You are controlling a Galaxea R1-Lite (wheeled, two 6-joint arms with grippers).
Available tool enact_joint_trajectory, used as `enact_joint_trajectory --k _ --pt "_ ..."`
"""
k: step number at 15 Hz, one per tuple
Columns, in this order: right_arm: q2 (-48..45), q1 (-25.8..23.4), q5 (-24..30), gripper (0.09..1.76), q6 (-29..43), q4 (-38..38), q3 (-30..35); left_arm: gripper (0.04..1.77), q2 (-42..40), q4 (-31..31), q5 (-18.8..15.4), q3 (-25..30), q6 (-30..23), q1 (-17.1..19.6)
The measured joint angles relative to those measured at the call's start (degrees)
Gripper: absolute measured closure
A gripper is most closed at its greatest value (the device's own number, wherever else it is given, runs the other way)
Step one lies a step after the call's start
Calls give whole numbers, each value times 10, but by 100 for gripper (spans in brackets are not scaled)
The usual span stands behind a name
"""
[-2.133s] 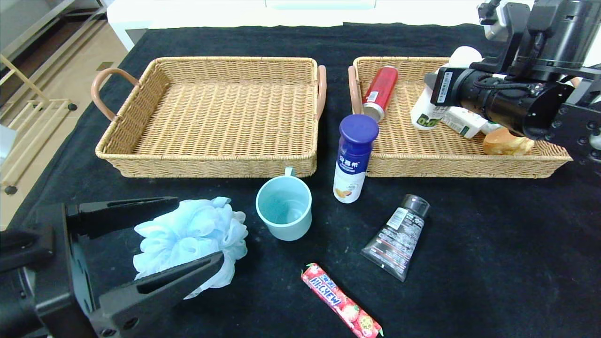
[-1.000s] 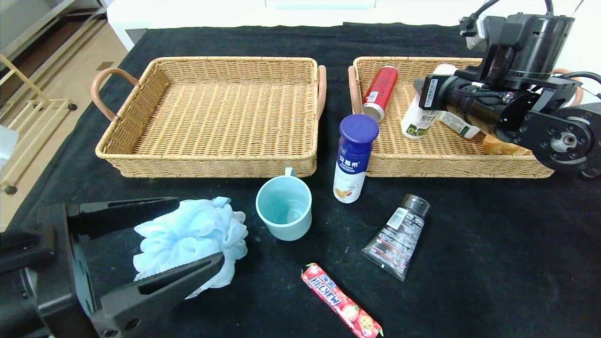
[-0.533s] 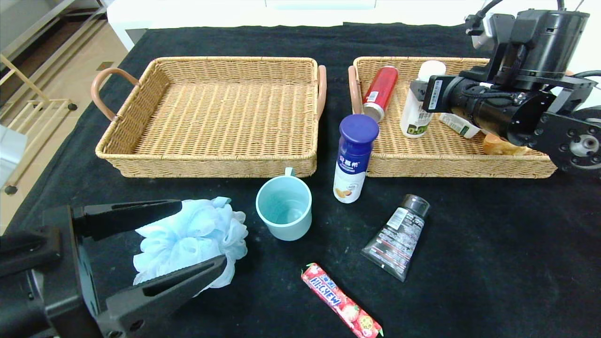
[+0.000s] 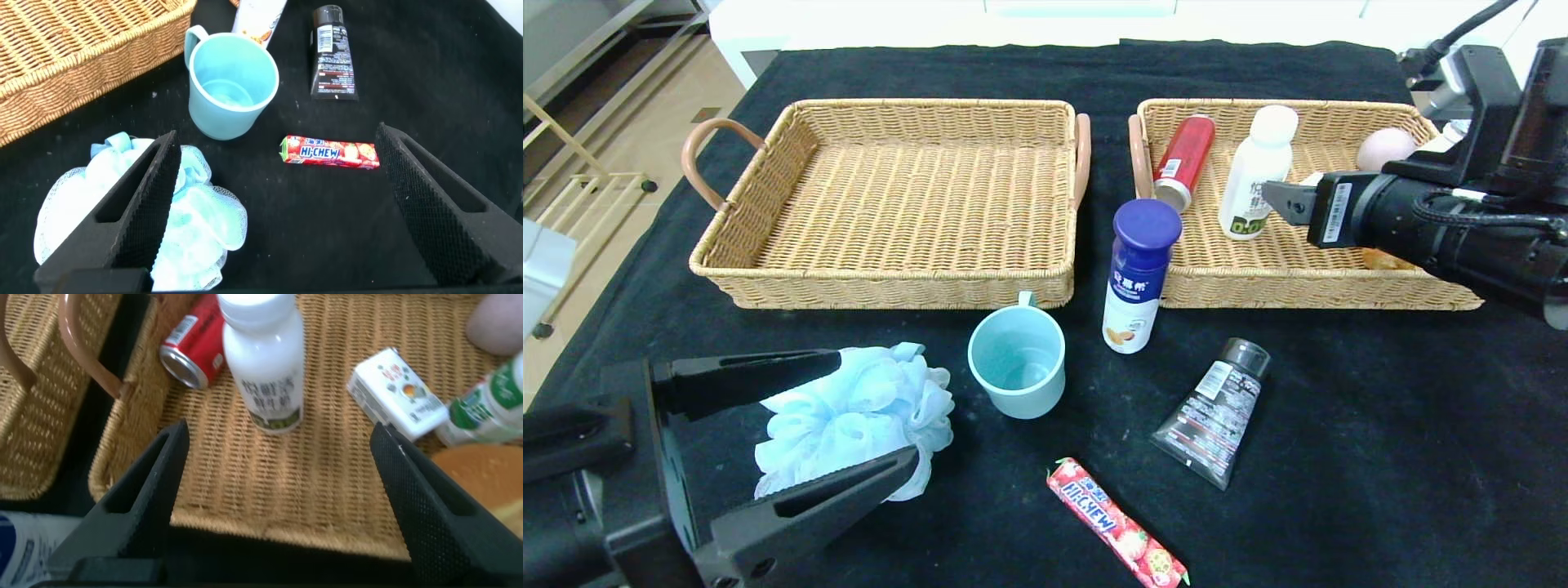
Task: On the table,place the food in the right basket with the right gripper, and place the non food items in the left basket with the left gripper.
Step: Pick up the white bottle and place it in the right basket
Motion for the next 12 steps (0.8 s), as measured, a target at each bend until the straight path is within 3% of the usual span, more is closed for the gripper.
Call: enact_joint_trajectory --k 6,12 --pt "-89 22 7 18 2 -2 119 9 2 2 5 0 1 0" --pt "-149 61 84 16 1 -3 209 9 -1 0 5 0 6 -1"
